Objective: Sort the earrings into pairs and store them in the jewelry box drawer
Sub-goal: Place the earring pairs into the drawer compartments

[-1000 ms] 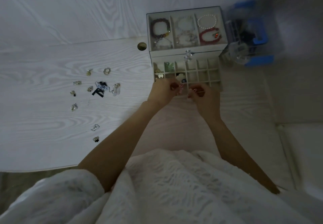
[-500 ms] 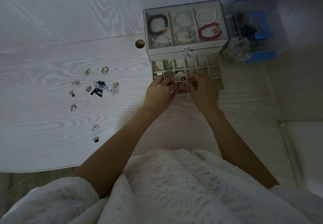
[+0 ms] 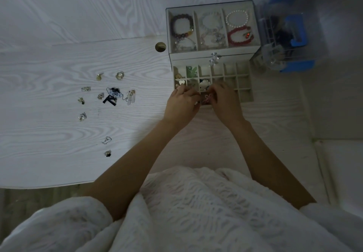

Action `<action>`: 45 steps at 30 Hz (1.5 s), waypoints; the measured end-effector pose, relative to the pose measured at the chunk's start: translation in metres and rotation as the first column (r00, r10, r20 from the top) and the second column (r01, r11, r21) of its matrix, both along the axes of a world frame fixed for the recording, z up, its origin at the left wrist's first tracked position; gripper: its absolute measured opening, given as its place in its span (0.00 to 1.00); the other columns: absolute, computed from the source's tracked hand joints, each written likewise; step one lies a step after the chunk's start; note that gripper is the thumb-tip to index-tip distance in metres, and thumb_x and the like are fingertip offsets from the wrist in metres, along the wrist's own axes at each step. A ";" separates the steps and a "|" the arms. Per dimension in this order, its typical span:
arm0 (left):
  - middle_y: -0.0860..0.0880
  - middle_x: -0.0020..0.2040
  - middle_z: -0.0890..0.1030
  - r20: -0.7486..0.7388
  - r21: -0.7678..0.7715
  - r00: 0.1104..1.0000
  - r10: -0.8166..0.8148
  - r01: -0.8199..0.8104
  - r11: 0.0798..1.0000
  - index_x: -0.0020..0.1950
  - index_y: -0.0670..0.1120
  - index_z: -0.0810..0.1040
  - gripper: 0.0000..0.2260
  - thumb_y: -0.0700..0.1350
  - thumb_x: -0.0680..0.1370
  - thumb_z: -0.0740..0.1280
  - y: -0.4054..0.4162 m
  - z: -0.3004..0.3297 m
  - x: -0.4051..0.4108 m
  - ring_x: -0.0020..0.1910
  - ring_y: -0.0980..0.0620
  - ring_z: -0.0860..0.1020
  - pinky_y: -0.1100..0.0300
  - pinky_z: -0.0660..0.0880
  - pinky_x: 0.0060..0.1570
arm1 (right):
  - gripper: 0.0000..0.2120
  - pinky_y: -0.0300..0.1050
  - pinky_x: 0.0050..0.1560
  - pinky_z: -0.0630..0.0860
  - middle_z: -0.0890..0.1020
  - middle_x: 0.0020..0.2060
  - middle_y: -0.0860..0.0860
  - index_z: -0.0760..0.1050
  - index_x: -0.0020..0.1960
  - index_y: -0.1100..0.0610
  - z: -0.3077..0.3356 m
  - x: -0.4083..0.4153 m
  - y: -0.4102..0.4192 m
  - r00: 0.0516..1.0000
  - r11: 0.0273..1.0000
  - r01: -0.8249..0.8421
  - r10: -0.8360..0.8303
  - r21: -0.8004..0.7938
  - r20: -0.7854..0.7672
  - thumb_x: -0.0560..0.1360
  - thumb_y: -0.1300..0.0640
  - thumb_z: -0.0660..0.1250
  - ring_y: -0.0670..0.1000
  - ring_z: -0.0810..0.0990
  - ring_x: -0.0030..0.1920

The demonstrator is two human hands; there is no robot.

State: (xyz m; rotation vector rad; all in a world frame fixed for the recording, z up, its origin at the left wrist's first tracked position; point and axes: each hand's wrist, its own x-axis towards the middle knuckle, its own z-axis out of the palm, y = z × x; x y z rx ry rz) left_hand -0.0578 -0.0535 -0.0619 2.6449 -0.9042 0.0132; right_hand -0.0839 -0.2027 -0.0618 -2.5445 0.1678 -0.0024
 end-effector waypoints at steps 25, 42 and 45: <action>0.51 0.41 0.83 0.011 0.024 1.000 -0.020 0.019 1.000 0.43 0.47 0.83 0.04 0.43 0.70 0.70 0.001 -0.006 -0.002 0.46 0.45 0.78 0.55 0.73 0.51 | 0.06 0.43 0.43 0.66 0.77 0.49 0.56 0.80 0.48 0.59 0.001 -0.010 0.003 0.999 0.980 0.030 -0.034 -0.196 -0.017 0.74 0.59 0.66 0.57 0.74 0.52; 0.50 0.47 0.81 -0.276 -0.144 0.737 0.617 -0.666 0.732 0.55 0.48 0.78 0.10 0.45 0.74 0.68 0.196 0.004 -0.082 0.44 0.51 0.77 0.56 0.75 0.42 | 0.10 0.50 0.47 0.73 0.81 0.45 0.56 0.79 0.52 0.60 0.011 -0.013 0.127 0.811 0.811 -0.583 0.584 -0.043 0.027 0.74 0.65 0.62 0.59 0.77 0.47; 0.46 0.52 0.78 -0.332 -0.058 0.575 0.747 -0.803 0.592 0.59 0.45 0.75 0.18 0.45 0.70 0.72 0.224 -0.008 -0.111 0.48 0.48 0.76 0.55 0.73 0.46 | 0.12 0.48 0.49 0.72 0.78 0.53 0.55 0.76 0.58 0.58 0.000 -0.010 0.164 0.756 0.759 -0.650 0.650 0.028 -0.074 0.76 0.63 0.62 0.56 0.74 0.54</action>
